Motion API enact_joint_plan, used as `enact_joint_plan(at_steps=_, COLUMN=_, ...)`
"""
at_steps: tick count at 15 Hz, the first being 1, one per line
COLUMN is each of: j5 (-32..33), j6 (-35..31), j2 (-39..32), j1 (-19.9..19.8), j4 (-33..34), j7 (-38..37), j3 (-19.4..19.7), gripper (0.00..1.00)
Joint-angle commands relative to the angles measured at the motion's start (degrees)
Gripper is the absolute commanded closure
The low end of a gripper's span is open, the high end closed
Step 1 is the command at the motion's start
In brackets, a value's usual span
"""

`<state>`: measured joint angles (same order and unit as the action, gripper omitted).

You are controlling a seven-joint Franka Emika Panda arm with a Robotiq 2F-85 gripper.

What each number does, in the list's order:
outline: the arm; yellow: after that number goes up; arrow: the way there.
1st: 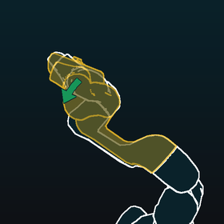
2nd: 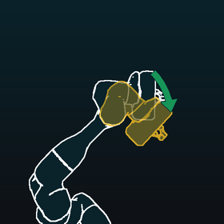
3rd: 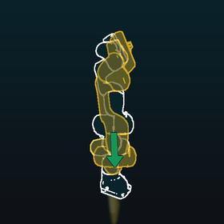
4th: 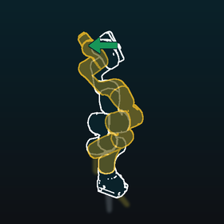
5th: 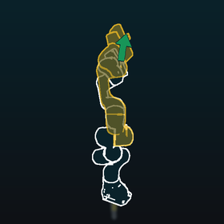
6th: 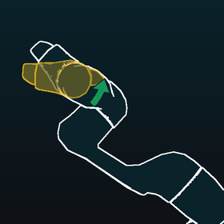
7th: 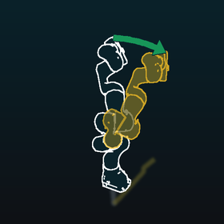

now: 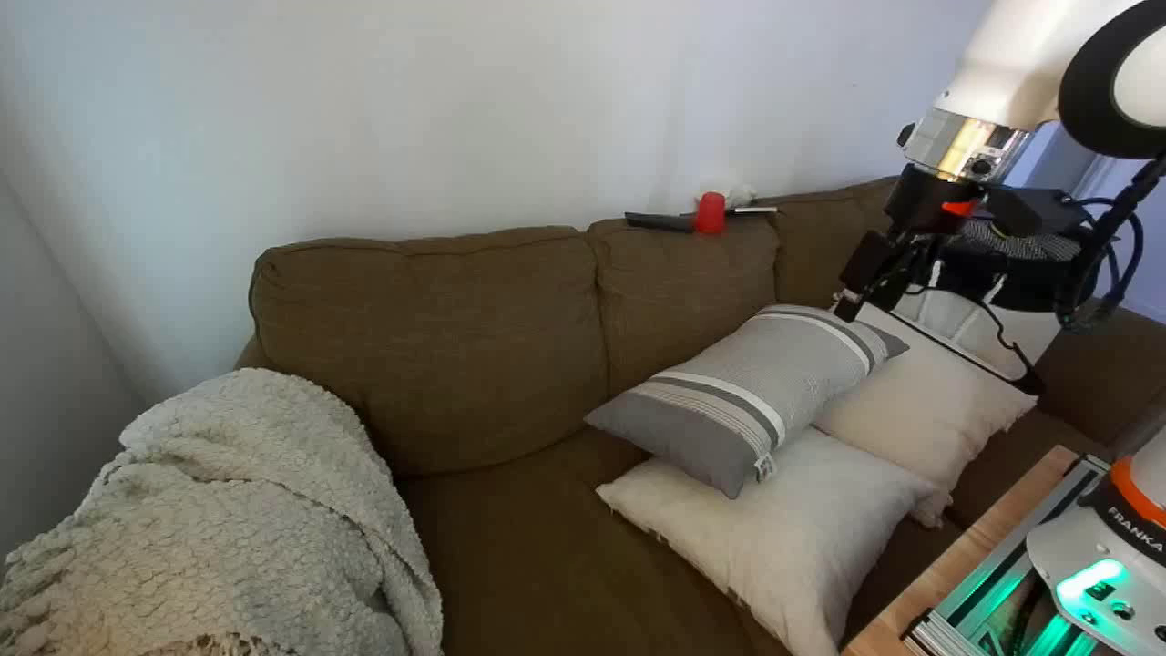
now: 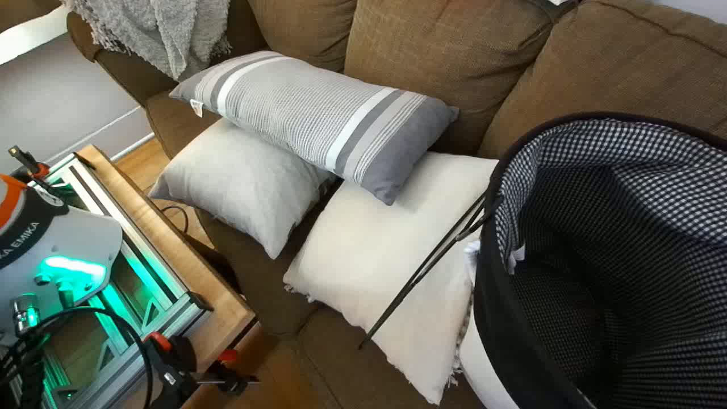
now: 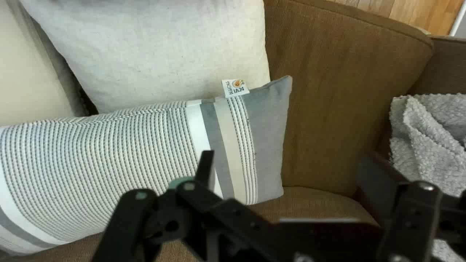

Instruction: Unlock the black coat hanger from the laundry basket and put it on the white pillow

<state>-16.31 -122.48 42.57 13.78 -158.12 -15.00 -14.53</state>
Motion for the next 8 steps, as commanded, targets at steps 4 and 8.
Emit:
enact_joint_plan(at_steps=4, j5=0.15, j6=0.15, j2=-0.23, j1=0.09, j4=-0.71, j7=-0.07, j3=0.15, gripper=0.0)
enact_joint_plan(at_steps=8, j5=0.15, j6=0.15, j2=-0.23, j1=0.09, j4=-0.71, j7=-0.07, j3=0.15, gripper=0.0)
